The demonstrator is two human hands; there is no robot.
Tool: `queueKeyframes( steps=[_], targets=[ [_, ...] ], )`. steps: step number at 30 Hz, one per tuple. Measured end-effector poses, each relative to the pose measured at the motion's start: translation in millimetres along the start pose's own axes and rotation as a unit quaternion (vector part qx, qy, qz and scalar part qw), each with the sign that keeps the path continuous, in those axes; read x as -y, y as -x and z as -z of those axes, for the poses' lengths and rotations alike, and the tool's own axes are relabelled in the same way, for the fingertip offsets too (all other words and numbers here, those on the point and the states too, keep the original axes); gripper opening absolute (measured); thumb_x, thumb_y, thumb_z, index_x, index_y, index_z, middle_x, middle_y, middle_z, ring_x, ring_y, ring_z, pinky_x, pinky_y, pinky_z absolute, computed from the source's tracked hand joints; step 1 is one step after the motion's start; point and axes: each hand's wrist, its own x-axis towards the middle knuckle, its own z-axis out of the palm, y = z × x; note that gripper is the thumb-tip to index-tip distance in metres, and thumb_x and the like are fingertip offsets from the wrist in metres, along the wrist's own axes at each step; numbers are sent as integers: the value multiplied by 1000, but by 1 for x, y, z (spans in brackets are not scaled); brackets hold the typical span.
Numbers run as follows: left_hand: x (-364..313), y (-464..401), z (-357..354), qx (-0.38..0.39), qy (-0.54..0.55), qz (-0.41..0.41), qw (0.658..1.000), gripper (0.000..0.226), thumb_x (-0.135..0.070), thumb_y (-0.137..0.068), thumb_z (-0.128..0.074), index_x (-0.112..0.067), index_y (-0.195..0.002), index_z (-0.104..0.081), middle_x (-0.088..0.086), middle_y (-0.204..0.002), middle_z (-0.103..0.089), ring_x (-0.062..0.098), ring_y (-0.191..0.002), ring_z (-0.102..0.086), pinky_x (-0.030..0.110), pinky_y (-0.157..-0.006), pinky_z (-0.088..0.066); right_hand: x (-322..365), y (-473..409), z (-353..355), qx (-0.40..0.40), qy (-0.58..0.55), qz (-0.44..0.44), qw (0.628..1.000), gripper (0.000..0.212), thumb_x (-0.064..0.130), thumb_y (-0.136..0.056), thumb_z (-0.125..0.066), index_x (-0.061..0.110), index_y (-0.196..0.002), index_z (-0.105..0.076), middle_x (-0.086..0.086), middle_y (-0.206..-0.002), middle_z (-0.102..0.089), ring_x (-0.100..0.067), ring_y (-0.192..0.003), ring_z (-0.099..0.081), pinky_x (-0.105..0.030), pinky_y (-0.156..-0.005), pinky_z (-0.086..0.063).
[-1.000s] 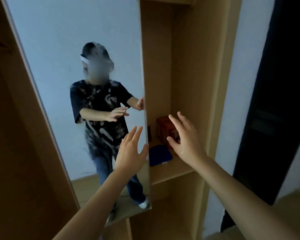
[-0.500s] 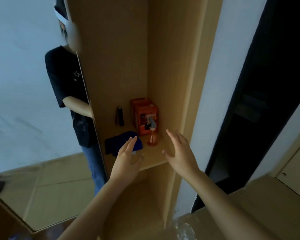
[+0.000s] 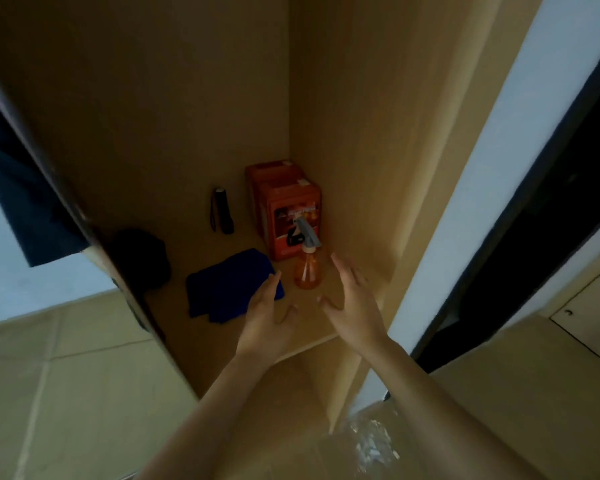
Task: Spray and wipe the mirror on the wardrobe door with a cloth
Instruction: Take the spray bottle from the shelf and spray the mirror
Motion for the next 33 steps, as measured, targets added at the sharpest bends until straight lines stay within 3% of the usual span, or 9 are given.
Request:
queueKeyframes(
  steps=[5, 9, 13, 19, 23, 25, 27, 29, 33],
  targets=[
    [16, -31, -15, 17, 14, 40, 999, 68, -19, -97, -57, -24, -154, -20, -6, -159, -23, 11, -145, -20, 20, -111, -18, -19, -36, -16, 6, -13, -36, 999, 77, 29, -91, -65, 27, -153, -20, 4, -154, -32, -12, -140, -29, -22, -106, -29],
    [27, -53, -24, 6, 25, 66, 997, 69, -18, -96, -59, -21, -153, -21, -3, -158, -26, 11, -144, -23, 18, -109, -20, -34, -71, -28, 25, -36, -58, 997, 80, 40, -89, -64, 29, -154, -17, 6, -155, -30, -13, -142, -29, -35, -114, -30],
    [31, -78, -34, -6, 35, 81, 996, 70, -14, -95, -60, -19, -153, -22, -2, -157, -27, 12, -144, -26, 15, -108, -21, -44, -103, -41, 56, -114, -83, 988, 82, 30, -89, -69, 28, -154, -18, 7, -152, -34, -11, -138, -35, -31, -110, -34],
    [35, -109, -47, -32, 25, 77, 996, 68, -15, -94, -62, -15, -151, -26, 0, -154, -33, 15, -143, -27, 8, -102, -16, -56, -133, -60, 66, -190, -72, 977, 59, 10, -85, -73, 31, -131, -42, 16, -106, -60, 7, -94, -61, -11, -78, -49],
    [42, -123, -58, -50, 37, 34, 997, 60, -5, -88, -67, -40, -125, -37, -35, -119, -38, -6, -119, -42, -7, -88, -25, -61, -149, -70, 78, -230, -64, 968, 74, 6, -82, -75, 18, -144, -36, 23, -108, -55, 6, -93, -61, -7, -81, -47],
    [46, -128, -62, -50, 25, 32, 998, 59, -4, -86, -68, -37, -125, -39, -37, -107, -37, -11, -107, -42, -7, -82, -28, -62, -155, -73, 77, -231, -50, 969, 75, 7, -82, -75, 24, -144, -34, 26, -121, -50, 19, -104, -52, -7, -91, -43],
    [55, -134, -69, -65, 19, 17, 998, 58, -6, -84, -71, -33, -129, -46, -30, -109, -51, -4, -111, -52, 4, -89, -39, -62, -160, -76, 64, -227, -29, 971, 74, 6, -82, -75, 33, -138, -36, 25, -132, -45, 19, -119, -43, -8, -101, -35],
    [62, -138, -78, -64, 18, 15, 998, 56, -15, -81, -70, -36, -128, -48, -20, -117, -60, 5, -112, -59, 33, -95, -50, -61, -165, -78, 57, -233, -17, 971, 71, 2, -81, -75, 39, -131, -39, 23, -132, -46, 18, -121, -42, -5, -100, -33],
    [60, -139, -91, -70, -28, 43, 996, 56, -42, -80, -56, -39, -134, -42, -14, -129, -58, 15, -122, -55, 62, -103, -38, -58, -169, -78, 62, -259, -49, 963, 66, 4, -83, -73, 49, -116, -37, 30, -120, -44, 30, -105, -43, 3, -89, -34]
  ],
)
